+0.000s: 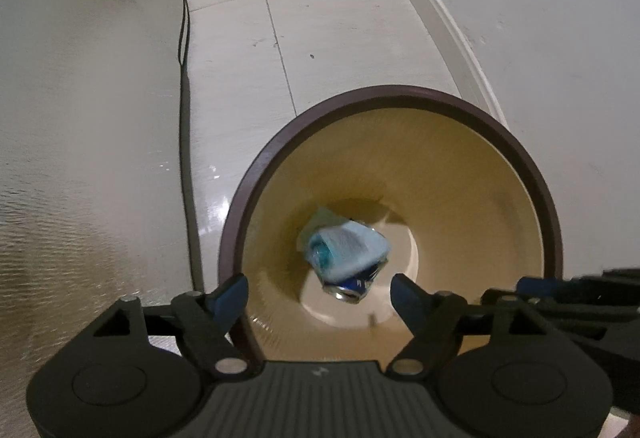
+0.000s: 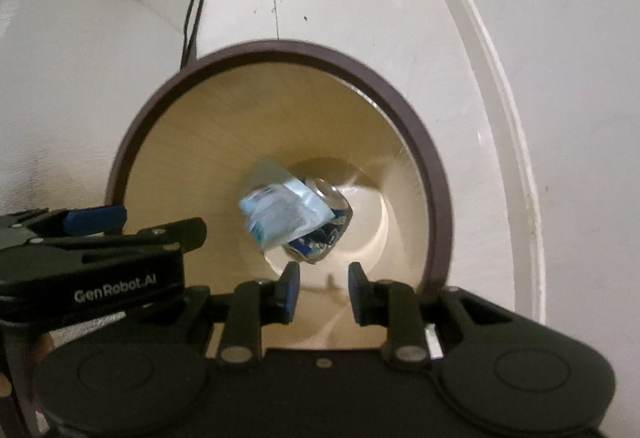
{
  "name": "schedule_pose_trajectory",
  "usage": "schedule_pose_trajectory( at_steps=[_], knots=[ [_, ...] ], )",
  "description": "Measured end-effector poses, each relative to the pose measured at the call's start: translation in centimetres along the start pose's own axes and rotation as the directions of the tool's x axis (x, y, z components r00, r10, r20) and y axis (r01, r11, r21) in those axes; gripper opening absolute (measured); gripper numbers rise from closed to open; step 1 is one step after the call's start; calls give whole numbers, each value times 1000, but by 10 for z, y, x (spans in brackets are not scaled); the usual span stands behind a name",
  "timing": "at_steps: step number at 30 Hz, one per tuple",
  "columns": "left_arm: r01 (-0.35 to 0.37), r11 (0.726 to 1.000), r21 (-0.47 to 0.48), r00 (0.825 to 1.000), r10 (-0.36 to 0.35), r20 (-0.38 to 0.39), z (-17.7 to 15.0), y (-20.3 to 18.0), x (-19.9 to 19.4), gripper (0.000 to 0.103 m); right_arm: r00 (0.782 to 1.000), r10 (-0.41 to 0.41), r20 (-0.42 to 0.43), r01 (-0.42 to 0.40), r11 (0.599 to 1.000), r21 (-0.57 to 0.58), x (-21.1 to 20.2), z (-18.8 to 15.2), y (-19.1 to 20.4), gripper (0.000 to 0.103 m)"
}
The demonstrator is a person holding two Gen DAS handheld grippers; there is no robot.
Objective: Collect trash
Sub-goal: 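Open both tools to drop the bag and can into the bin, then raise both tools from the bin back toward the table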
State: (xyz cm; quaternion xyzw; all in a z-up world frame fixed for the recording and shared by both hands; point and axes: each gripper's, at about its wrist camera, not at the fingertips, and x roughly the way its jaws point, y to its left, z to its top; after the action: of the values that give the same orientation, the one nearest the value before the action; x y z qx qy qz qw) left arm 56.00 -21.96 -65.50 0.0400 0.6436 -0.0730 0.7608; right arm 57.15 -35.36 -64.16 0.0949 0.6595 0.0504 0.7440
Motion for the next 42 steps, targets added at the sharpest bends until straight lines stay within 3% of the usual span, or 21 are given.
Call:
schedule_pose_trajectory(
  at_steps=[10,14,21,31,42],
  knots=[
    [-40,999,-26,999,39,-16,-3,10,-46,103,999,-9,40,11,999,-47,-35,3,4,60],
    [-62,997,-47,998,61,-19,-4,18,-63,103,998,-31,50,33,998,-50,-50,0,1,84],
    [-79,995,-58,997,77,-29,-7,29,-91,103,995,-54,79,59,997,-55,-71,-1,-4,103],
    [-95,991,-90,995,96,4,-16,34,-158,103,990,-61,125,68,996,-50,-135,-9,-8,103],
    [-37,992,-123,991,52,125,-31,27,-277,103,973,-85,215,99,994,-52,-238,-37,2,103]
  ],
)
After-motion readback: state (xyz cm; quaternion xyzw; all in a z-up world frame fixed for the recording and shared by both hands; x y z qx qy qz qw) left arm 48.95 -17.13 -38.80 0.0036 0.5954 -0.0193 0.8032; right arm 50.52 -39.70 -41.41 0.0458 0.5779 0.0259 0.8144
